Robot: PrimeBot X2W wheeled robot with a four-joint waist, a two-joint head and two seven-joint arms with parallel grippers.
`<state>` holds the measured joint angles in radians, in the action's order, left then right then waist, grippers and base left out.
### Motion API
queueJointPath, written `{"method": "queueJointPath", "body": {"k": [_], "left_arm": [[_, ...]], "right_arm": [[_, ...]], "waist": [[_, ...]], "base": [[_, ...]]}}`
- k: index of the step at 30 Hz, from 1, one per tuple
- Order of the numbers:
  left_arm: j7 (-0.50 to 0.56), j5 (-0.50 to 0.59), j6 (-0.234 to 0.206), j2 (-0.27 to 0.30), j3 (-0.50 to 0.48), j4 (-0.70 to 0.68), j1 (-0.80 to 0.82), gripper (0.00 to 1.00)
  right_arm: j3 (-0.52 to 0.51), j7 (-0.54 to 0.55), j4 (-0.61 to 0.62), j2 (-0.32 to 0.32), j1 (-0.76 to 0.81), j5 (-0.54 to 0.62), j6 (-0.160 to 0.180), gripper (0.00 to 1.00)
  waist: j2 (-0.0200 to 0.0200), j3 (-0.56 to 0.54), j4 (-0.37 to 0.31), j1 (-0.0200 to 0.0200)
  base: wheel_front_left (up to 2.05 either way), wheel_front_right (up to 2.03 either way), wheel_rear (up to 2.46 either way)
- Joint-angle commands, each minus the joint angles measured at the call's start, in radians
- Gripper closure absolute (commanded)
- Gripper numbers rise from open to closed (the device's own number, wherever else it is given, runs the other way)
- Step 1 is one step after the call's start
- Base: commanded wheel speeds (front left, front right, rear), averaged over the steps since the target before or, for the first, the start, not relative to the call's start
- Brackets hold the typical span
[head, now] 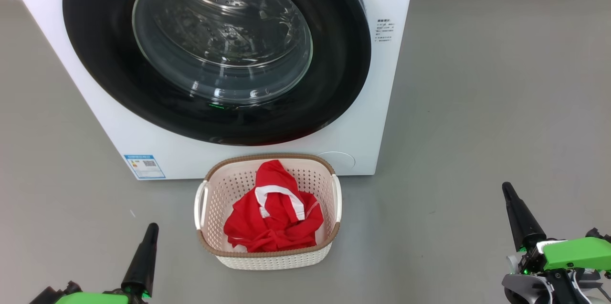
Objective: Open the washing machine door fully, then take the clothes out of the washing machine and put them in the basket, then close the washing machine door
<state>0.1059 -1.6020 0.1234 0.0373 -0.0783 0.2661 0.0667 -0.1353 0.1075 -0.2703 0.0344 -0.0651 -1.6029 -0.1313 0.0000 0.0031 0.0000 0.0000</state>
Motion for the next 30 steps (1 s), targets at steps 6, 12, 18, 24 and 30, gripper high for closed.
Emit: {"method": "queueJointPath", "body": {"k": [6,12,18,24,30], "left_arm": [[0.007,-0.007,0.007,0.013,-0.035,-0.021,0.041,1.0],[0.007,-0.007,0.007,0.013,-0.035,-0.021,0.041,1.0],[0.007,-0.007,0.007,0.013,-0.035,-0.021,0.041,1.0],[0.007,-0.007,0.007,0.013,-0.035,-0.021,0.041,1.0],[0.007,-0.007,0.007,0.013,-0.035,-0.021,0.041,1.0]], "right_arm": [[0.021,0.006,0.025,0.016,-0.043,-0.005,0.001,1.0],[0.021,0.006,0.025,0.016,-0.043,-0.005,0.001,1.0],[0.021,0.006,0.025,0.016,-0.043,-0.005,0.001,1.0],[0.021,0.006,0.025,0.016,-0.043,-0.005,0.001,1.0],[0.021,0.006,0.025,0.016,-0.043,-0.005,0.001,1.0]], "waist": [[0.0,0.0,0.0,0.0],[0.0,0.0,0.0,0.0],[0.0,0.0,0.0,0.0],[0.0,0.0,0.0,0.0],[0.0,0.0,0.0,0.0]], "base": [[0.0,0.0,0.0],[0.0,0.0,0.0],[0.0,0.0,0.0],[0.0,0.0,0.0],[0.0,0.0,0.0]]}}
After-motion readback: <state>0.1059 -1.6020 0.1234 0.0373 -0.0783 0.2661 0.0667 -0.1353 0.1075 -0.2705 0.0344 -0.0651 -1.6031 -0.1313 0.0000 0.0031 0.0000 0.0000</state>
